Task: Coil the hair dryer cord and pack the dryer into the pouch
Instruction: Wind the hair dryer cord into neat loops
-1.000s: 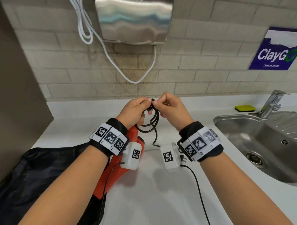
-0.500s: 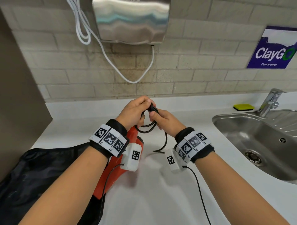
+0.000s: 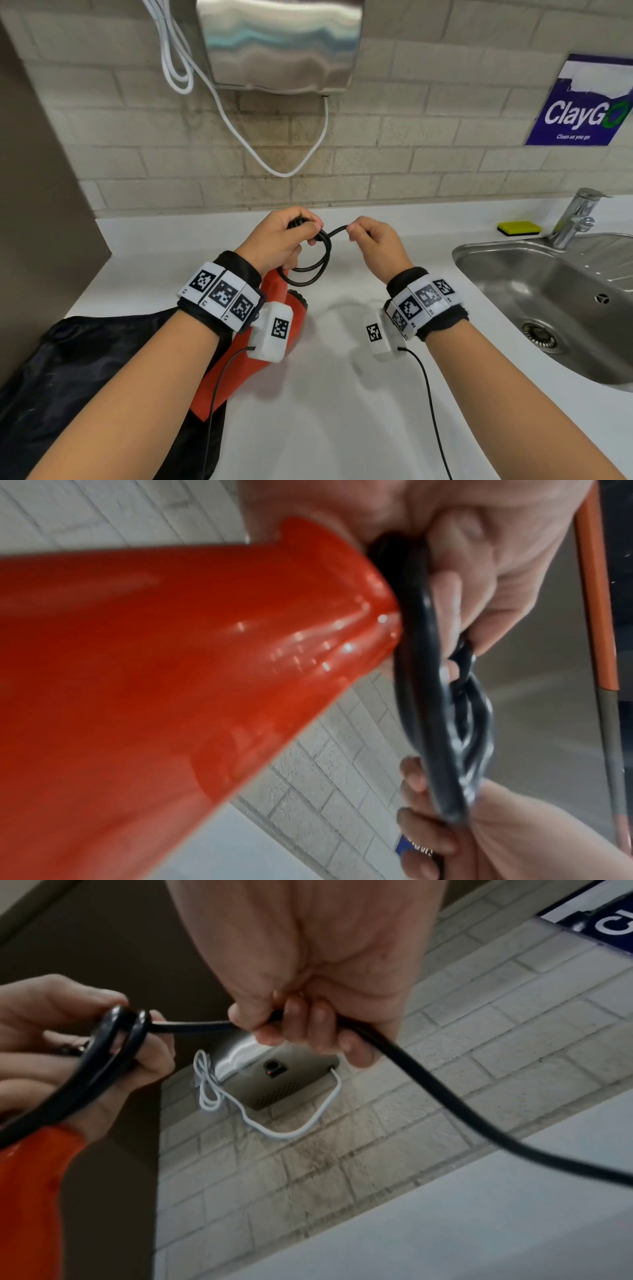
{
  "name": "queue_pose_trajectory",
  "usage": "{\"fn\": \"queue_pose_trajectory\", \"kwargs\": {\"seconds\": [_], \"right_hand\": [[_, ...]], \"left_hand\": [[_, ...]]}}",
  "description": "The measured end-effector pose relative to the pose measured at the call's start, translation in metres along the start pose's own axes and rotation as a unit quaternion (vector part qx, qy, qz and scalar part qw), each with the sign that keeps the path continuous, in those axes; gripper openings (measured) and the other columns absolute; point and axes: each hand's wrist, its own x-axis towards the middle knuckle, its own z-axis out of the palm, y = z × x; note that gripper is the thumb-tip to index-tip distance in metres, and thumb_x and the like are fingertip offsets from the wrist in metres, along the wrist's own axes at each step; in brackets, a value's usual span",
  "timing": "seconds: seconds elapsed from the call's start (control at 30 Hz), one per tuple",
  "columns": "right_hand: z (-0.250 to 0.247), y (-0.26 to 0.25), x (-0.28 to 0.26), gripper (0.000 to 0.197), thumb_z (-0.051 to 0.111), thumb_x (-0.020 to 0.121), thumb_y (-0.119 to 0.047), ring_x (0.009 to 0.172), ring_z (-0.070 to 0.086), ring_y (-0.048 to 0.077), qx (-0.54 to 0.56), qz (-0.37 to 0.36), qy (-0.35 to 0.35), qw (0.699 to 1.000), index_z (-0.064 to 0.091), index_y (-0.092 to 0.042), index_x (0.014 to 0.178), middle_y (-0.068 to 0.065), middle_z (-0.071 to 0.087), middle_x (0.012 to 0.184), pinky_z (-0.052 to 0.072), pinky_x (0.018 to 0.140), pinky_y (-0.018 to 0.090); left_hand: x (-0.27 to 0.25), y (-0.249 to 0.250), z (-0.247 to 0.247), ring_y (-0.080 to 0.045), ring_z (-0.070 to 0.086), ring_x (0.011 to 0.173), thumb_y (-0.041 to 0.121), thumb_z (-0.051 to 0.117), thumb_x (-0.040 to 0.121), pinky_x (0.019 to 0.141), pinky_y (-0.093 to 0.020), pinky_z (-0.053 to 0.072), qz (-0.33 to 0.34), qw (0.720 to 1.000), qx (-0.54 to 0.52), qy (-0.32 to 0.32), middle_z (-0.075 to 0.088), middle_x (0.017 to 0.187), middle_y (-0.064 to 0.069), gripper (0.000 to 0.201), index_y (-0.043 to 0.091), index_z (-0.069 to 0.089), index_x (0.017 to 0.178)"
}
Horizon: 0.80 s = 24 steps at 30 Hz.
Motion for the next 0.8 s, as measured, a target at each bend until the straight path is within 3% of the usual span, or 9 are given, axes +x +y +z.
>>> {"fn": "queue_pose_trajectory", "kwargs": {"seconds": [0.17,0.3,0.4,0.5,0.7,0.8], "right_hand": [[-0.008,-0.017,0.008,0.026,0.05,0.091,-0.011,0.042,0.039,-0.003,0.017,-0.043,0.065,0.997,0.05,-0.012,0.066,-0.006,0.035,0.051,0.032,0.047,0.011],[-0.01,-0.03,0.009,0.033,0.05,0.091,-0.012,0.042,0.038,-0.002,0.031,-0.067,0.082,0.994,0.047,-0.023,0.061,-0.006,0.035,0.051,0.031,0.046,0.01],[-0.01,-0.035,0.008,0.032,0.05,0.092,-0.012,0.042,0.038,-0.003,0.037,-0.068,0.084,0.993,0.047,-0.024,0.063,-0.007,0.036,0.051,0.032,0.046,0.01],[-0.009,-0.038,0.007,0.023,0.05,0.092,-0.011,0.043,0.039,-0.003,0.039,-0.069,0.082,0.993,0.051,-0.015,0.069,-0.007,0.038,0.052,0.035,0.048,0.01],[-0.013,-0.024,0.008,0.024,0.052,0.091,-0.015,0.051,0.036,0.001,0.073,-0.045,0.069,0.994,0.052,-0.018,0.067,-0.001,0.043,0.059,0.032,0.053,0.014],[-0.015,0.002,0.001,0.015,0.053,0.09,-0.015,0.062,0.044,0.007,0.035,0.014,0.013,0.999,0.057,-0.016,0.075,-0.001,0.052,0.07,0.038,0.065,0.019]], "left_hand": [[0.003,-0.001,0.001,-0.007,0.029,0.028,0.002,0.048,0.089,0.034,-0.015,0.027,-0.002,0.998,0.049,-0.028,0.048,0.06,-0.001,0.021,0.019,0.061,0.088],[0.002,0.001,0.004,-0.01,0.028,0.032,0.002,0.049,0.085,0.035,-0.017,0.027,-0.012,0.995,0.084,-0.043,0.049,0.047,0.008,0.025,0.017,0.067,0.095],[-0.001,0.004,0.009,-0.009,0.028,0.031,0.011,0.051,0.088,0.036,-0.018,0.026,-0.01,0.995,0.08,-0.056,0.049,0.051,0.005,0.018,0.015,0.069,0.089],[-0.001,0.006,0.012,-0.008,0.028,0.032,0.024,0.055,0.089,0.036,-0.018,0.025,-0.011,0.994,0.084,-0.063,0.048,0.05,0.006,0.016,0.018,0.07,0.084],[0.001,0.007,0.006,-0.007,0.027,0.028,0.014,0.051,0.091,0.033,-0.016,0.025,-0.022,0.998,0.044,-0.025,0.061,0.066,0.003,0.012,0.013,0.062,0.088],[-0.001,0.005,0.002,-0.005,0.027,0.027,0.012,0.052,0.091,0.034,-0.018,0.026,-0.016,0.999,0.035,-0.012,0.053,0.043,0.012,0.01,0.016,0.061,0.092]]}}
